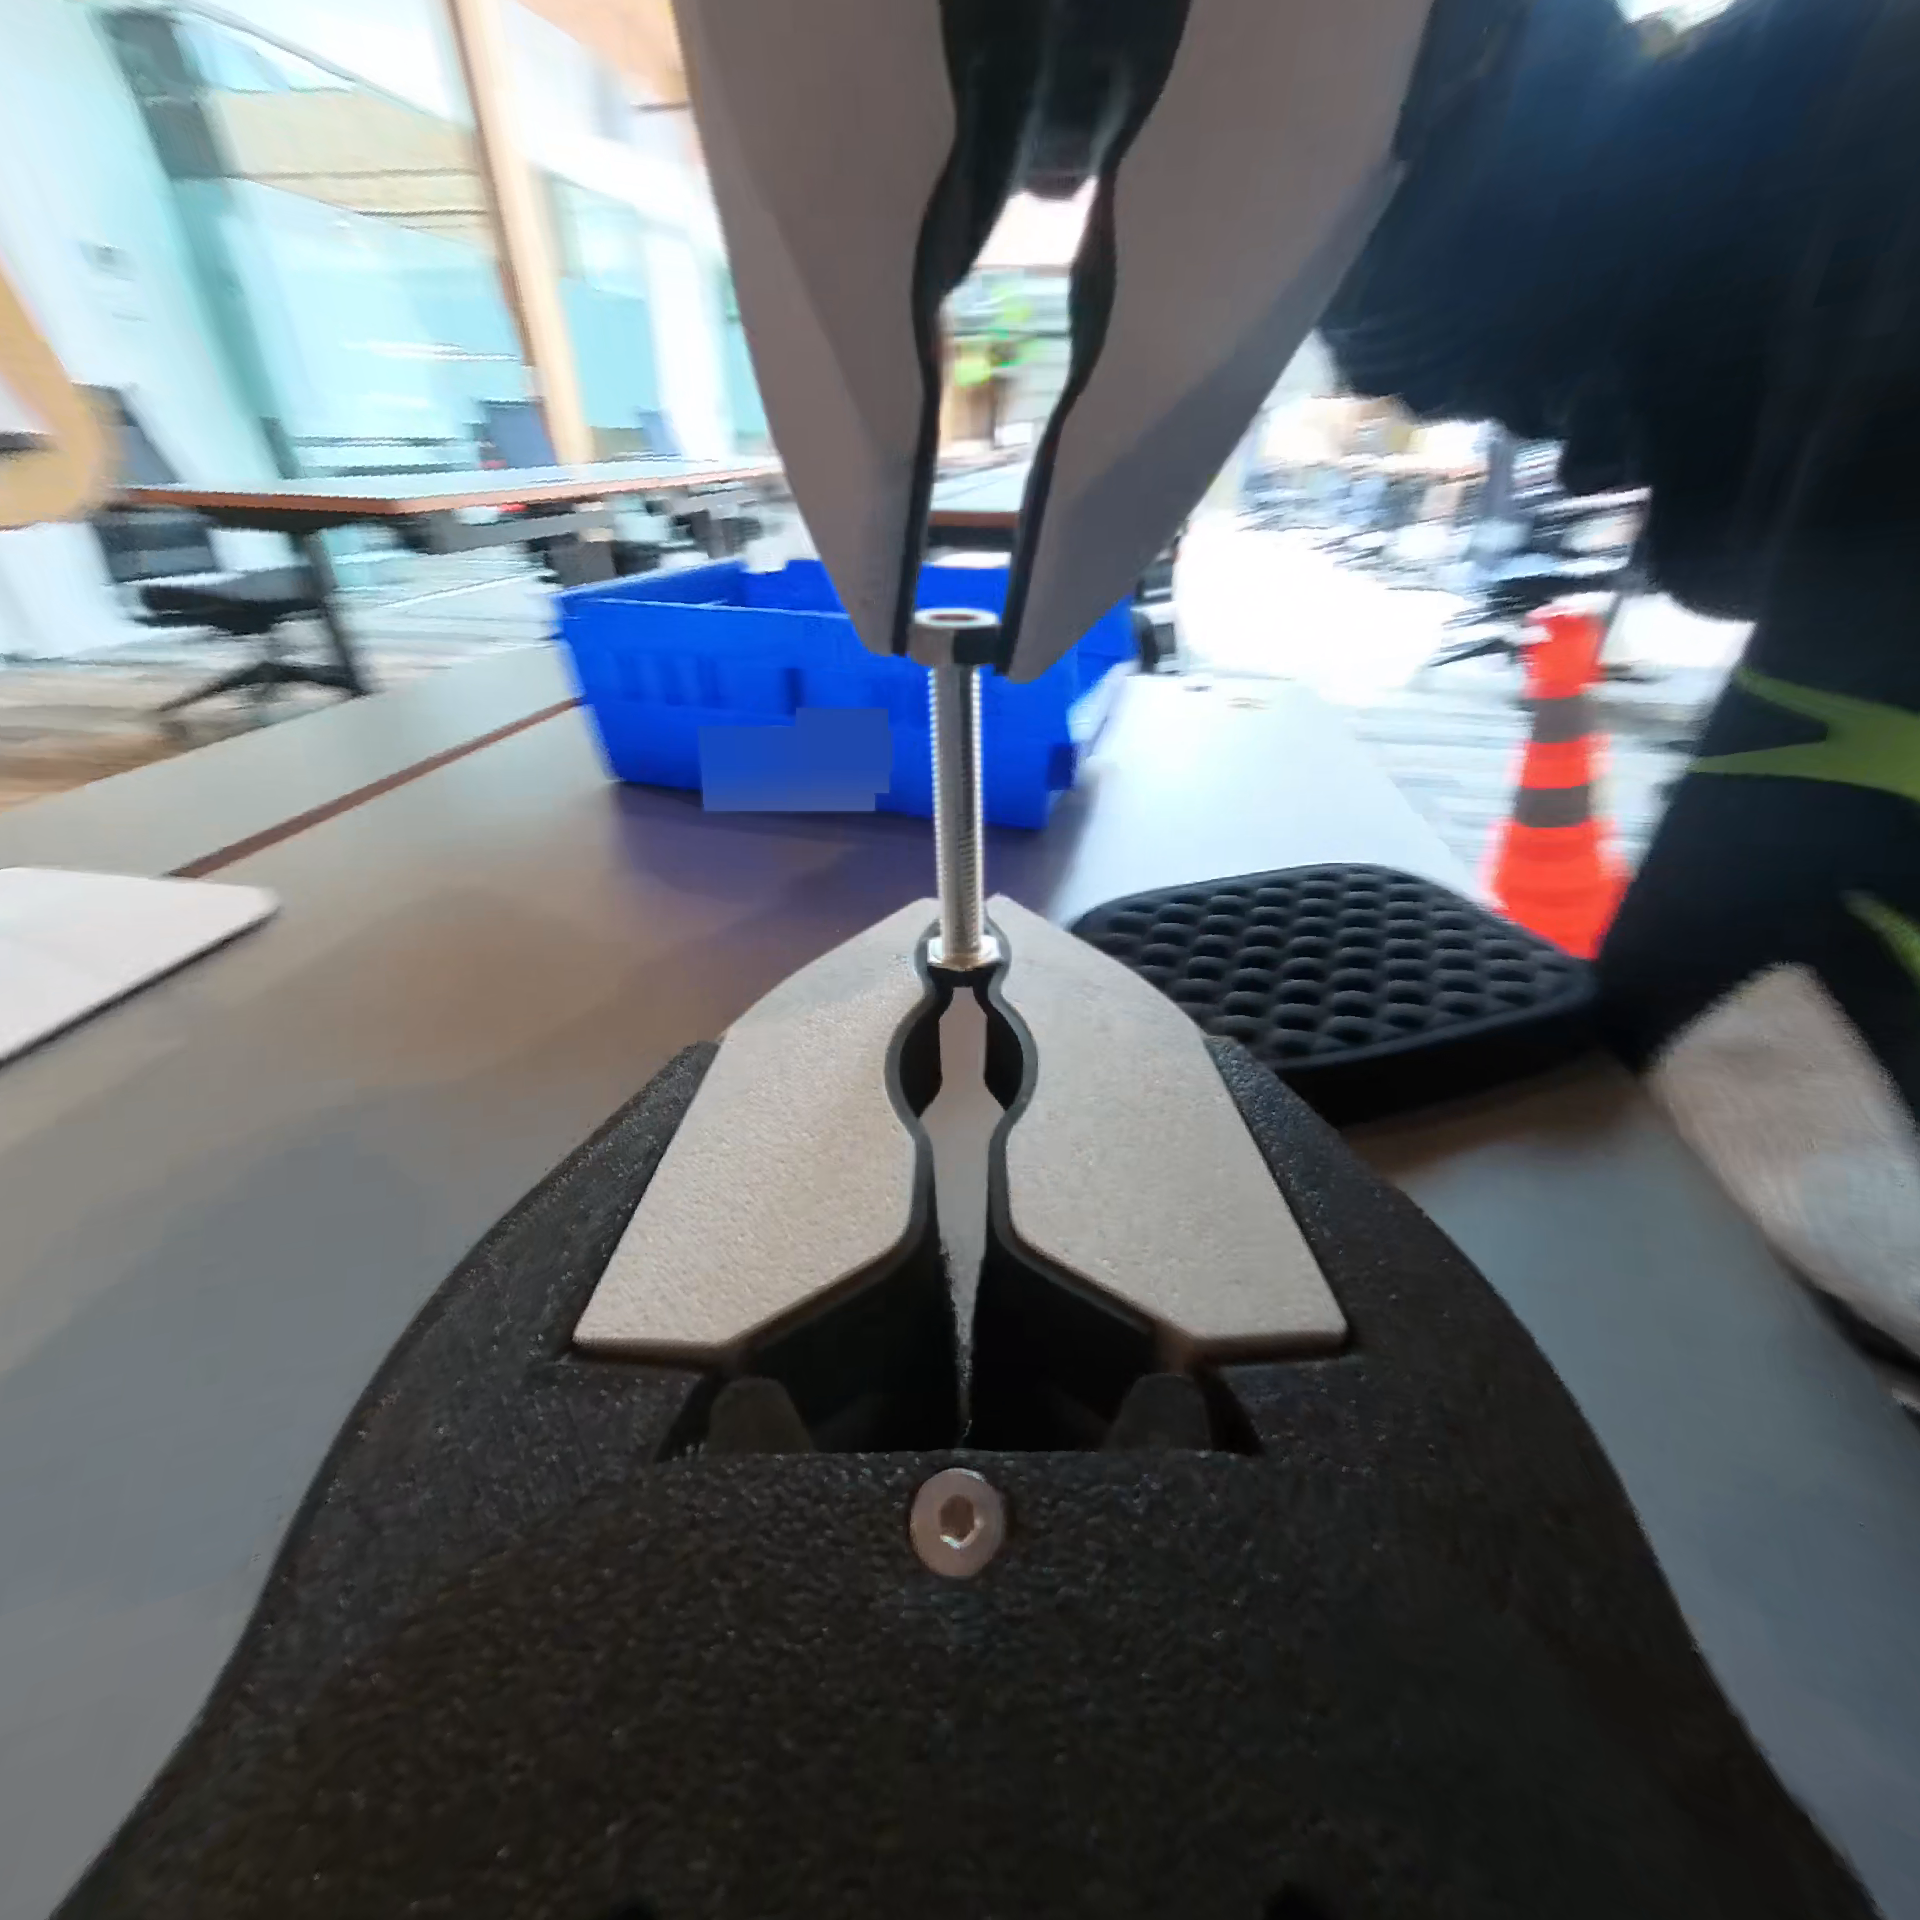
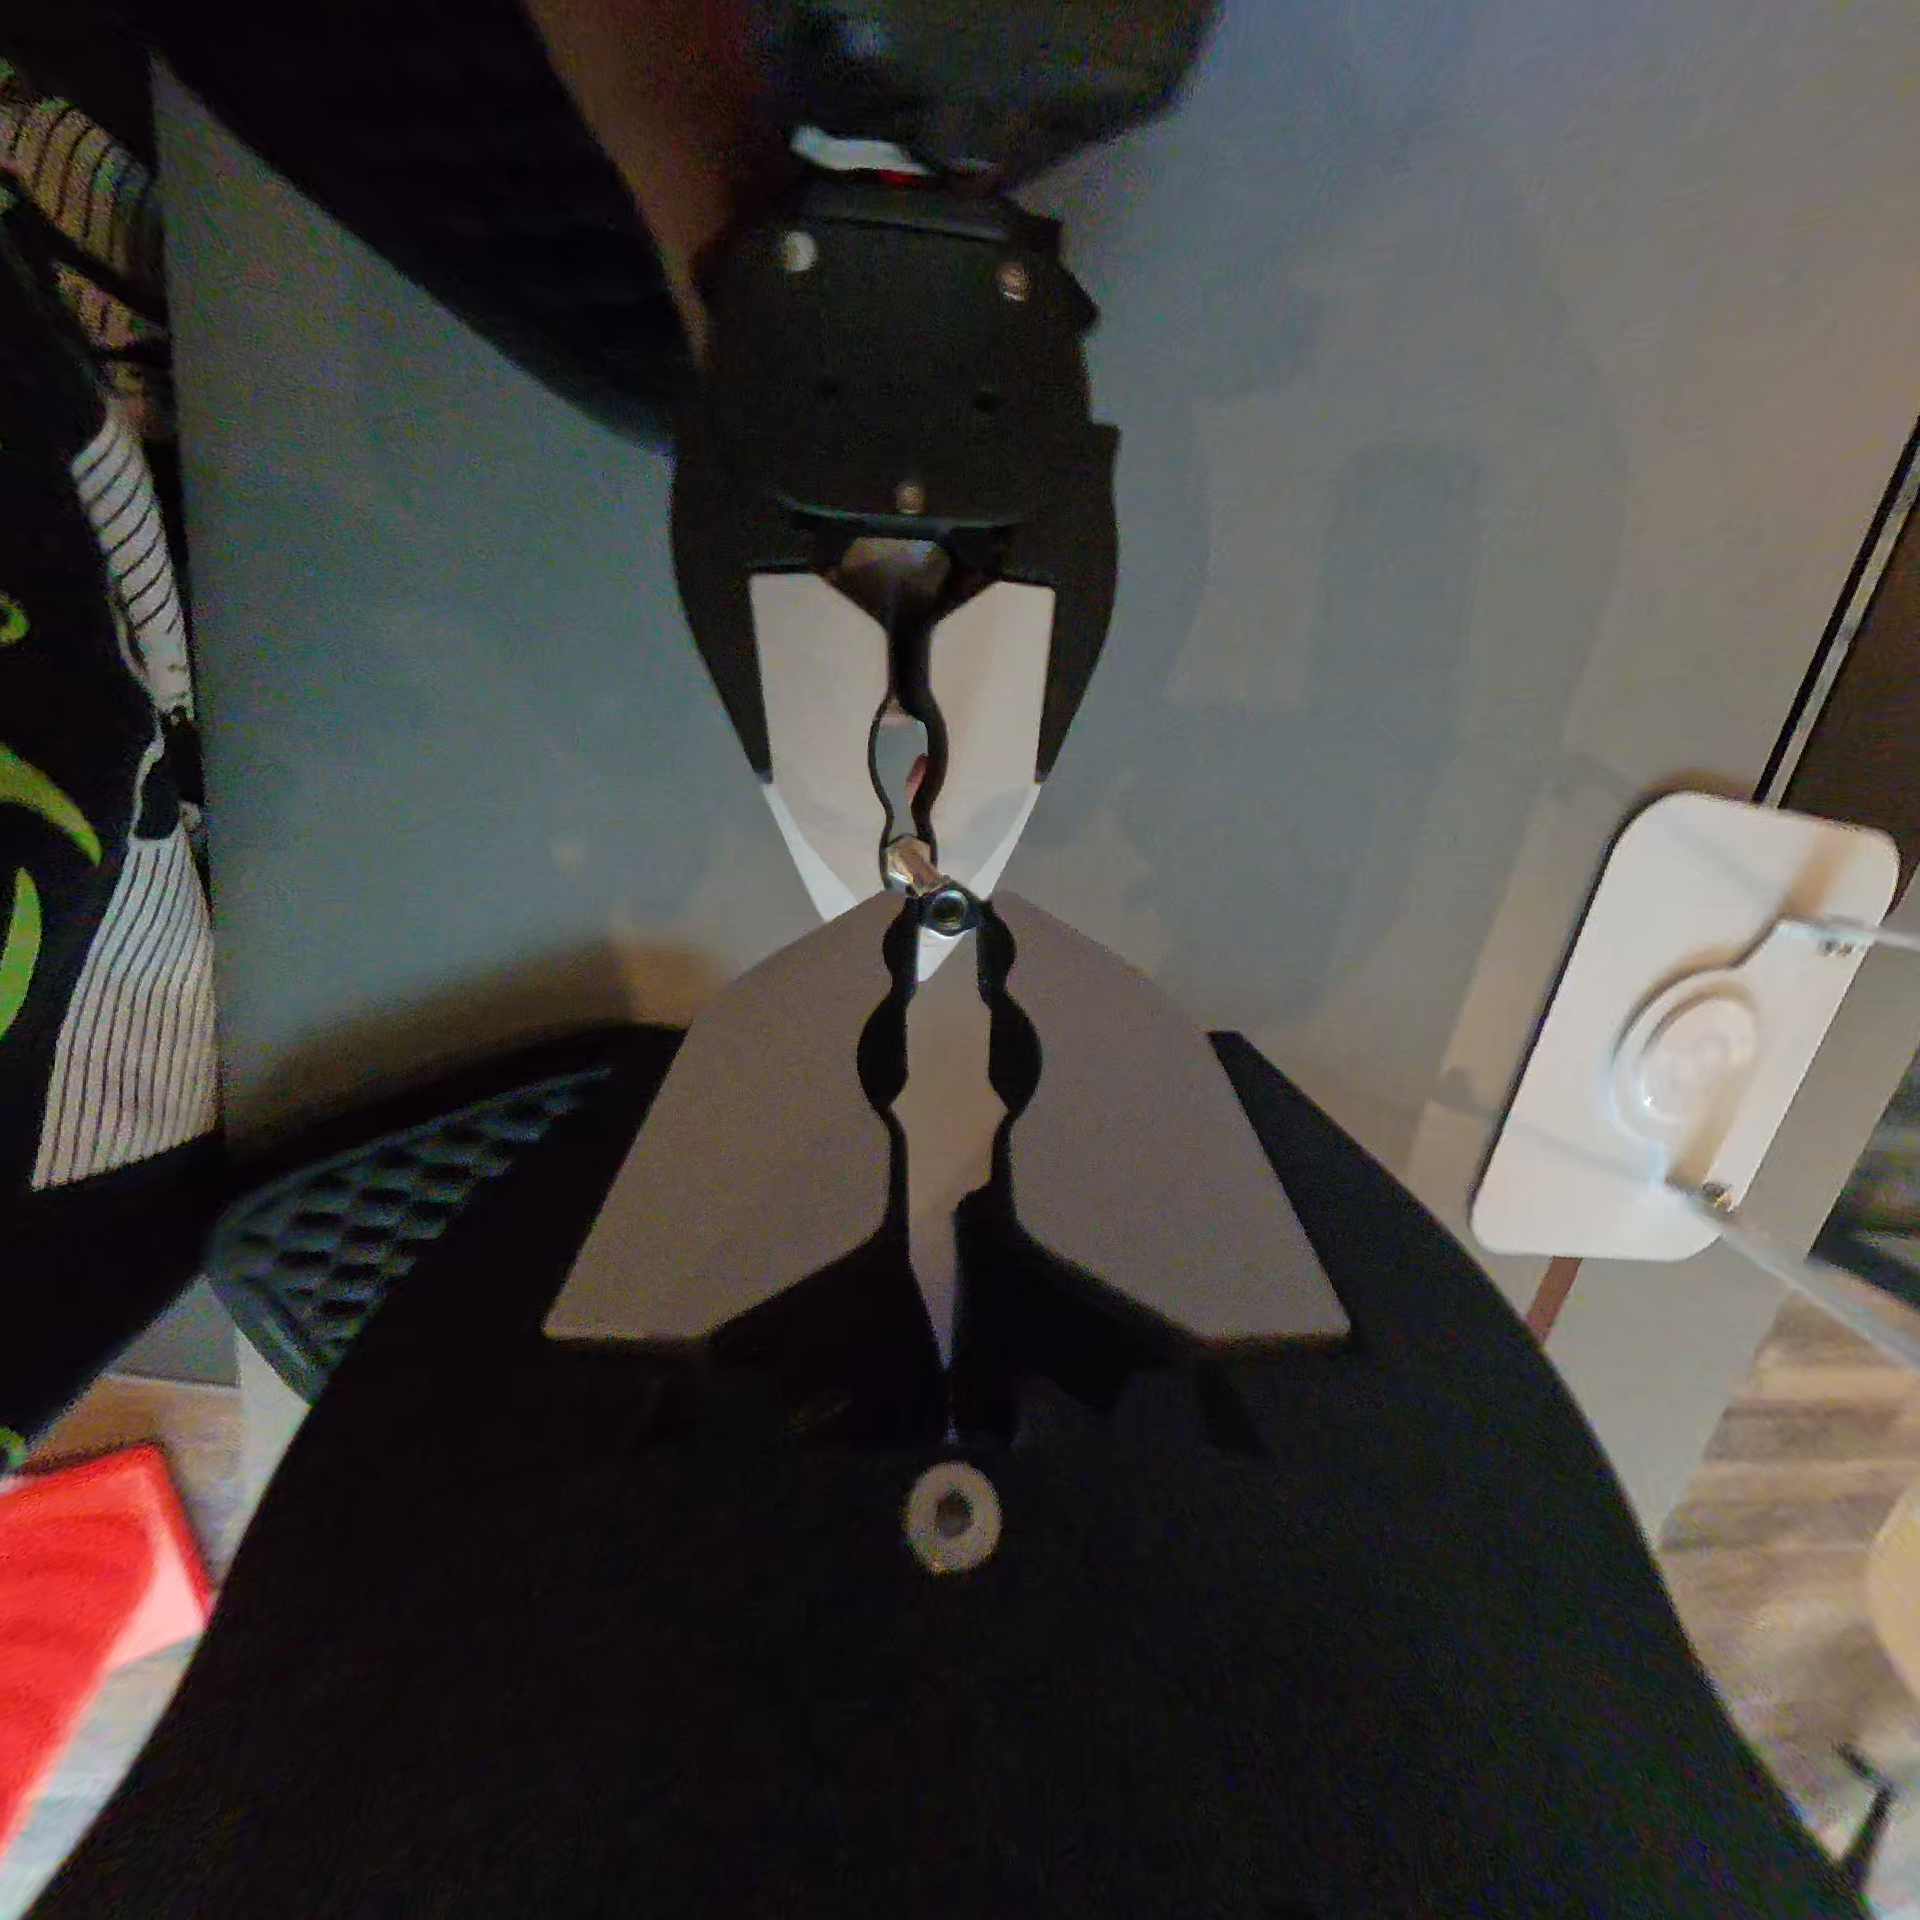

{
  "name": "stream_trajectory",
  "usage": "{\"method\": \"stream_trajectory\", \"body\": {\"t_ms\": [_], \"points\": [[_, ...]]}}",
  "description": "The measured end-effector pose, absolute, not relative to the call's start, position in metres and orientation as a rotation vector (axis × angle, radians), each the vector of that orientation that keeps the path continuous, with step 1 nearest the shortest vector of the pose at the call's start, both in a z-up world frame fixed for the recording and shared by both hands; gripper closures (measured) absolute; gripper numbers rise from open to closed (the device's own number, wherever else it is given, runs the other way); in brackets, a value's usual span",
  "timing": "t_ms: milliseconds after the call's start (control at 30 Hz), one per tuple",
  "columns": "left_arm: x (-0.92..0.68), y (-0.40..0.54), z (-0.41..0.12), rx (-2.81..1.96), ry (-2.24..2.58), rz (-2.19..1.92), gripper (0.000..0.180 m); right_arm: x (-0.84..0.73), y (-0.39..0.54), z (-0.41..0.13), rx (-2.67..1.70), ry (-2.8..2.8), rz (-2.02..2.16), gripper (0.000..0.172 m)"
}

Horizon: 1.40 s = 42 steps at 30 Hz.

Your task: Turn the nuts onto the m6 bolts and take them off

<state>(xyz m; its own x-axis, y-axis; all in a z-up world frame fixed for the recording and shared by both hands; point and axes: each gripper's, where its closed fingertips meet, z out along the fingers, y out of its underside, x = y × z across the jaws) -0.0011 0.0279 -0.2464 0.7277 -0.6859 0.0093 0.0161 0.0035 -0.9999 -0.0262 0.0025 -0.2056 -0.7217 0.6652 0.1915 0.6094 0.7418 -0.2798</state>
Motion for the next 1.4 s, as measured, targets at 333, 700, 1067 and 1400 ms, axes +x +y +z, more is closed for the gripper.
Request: {"method": "stream_trajectory", "body": {"t_ms": [333,700,1067,1400], "points": [[0.029,-0.048,-0.242,-1.243,1.12,-1.363,0.178,-0.008,-0.041,-0.203,-0.032,-2.886,0.305,0.162],[0.031,-0.078,-0.248,-1.164,1.355,-1.528,0.178,-0.009,-0.061,-0.188,0.325,-2.821,0.346,0.162],[0.026,-0.033,-0.242,-1.279,0.992,-1.144,0.178,0.023,0.079,-0.131,-0.725,-2.493,0.181,0.162],[0.015,-0.007,-0.242,-1.35,0.796,-0.875,0.178,0.205,0.227,-0.219,-1.888,-2.099,-0.012,0.162]]}}
